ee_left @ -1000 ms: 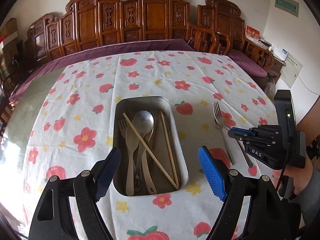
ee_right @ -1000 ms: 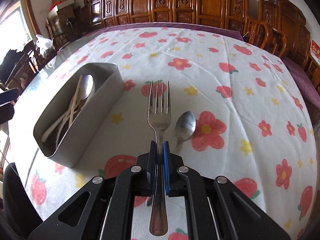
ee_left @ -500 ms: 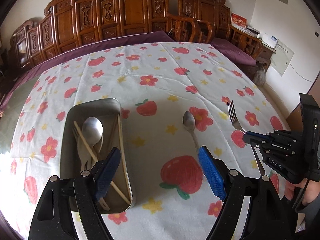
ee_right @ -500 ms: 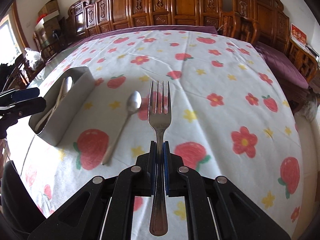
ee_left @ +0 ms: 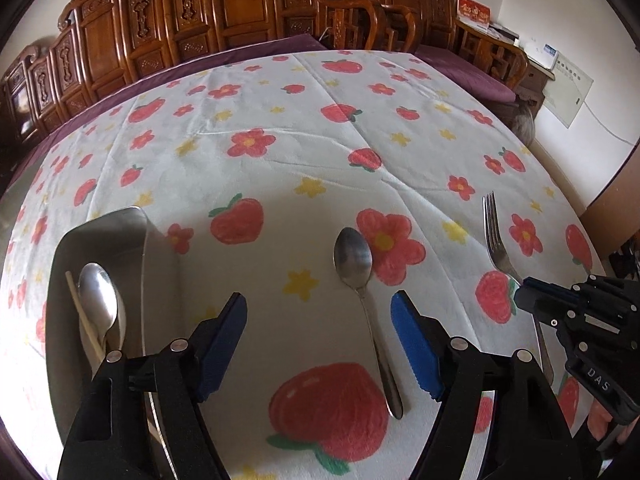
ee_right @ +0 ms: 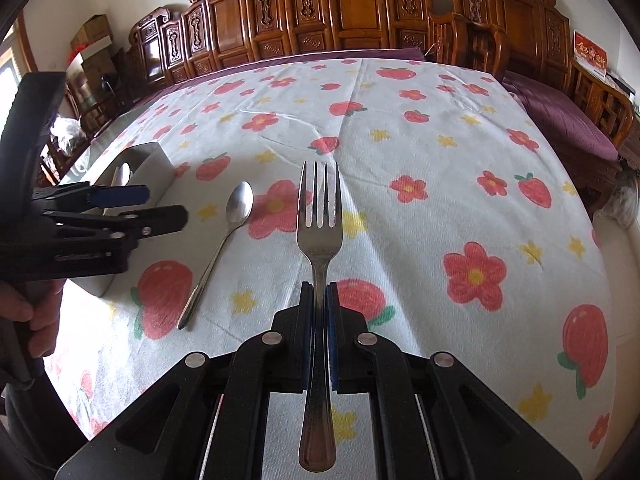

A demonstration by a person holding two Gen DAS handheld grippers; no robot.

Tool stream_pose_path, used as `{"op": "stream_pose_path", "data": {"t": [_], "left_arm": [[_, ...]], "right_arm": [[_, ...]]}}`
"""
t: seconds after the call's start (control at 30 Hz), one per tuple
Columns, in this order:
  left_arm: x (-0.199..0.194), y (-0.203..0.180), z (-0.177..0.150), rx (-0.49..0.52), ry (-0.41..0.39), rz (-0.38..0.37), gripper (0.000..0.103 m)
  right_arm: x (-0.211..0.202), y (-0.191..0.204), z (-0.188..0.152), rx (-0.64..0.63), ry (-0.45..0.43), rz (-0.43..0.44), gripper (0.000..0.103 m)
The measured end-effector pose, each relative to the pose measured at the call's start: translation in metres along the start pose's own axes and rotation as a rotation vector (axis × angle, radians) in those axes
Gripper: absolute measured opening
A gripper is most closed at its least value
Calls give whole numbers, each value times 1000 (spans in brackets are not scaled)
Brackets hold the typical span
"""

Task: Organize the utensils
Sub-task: 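Reach the left tool to the metal spoon and grasp its handle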

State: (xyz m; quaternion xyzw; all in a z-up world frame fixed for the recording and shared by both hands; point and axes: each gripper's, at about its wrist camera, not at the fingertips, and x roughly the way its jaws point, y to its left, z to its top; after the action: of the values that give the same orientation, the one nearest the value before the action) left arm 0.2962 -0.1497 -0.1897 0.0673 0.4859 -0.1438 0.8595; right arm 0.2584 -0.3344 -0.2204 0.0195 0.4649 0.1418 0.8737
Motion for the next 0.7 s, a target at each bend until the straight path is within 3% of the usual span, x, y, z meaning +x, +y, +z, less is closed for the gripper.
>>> {"op": "stream_pose_path", "data": {"t": [0.4, 0.7], "left_arm": [[48, -19, 19, 6, 45, 20, 61], [58, -23, 23, 2, 47, 41, 46]], "right_arm": [[10, -15, -4, 29, 6, 14, 8], [6, -21, -5, 37, -6, 17, 8]]}}
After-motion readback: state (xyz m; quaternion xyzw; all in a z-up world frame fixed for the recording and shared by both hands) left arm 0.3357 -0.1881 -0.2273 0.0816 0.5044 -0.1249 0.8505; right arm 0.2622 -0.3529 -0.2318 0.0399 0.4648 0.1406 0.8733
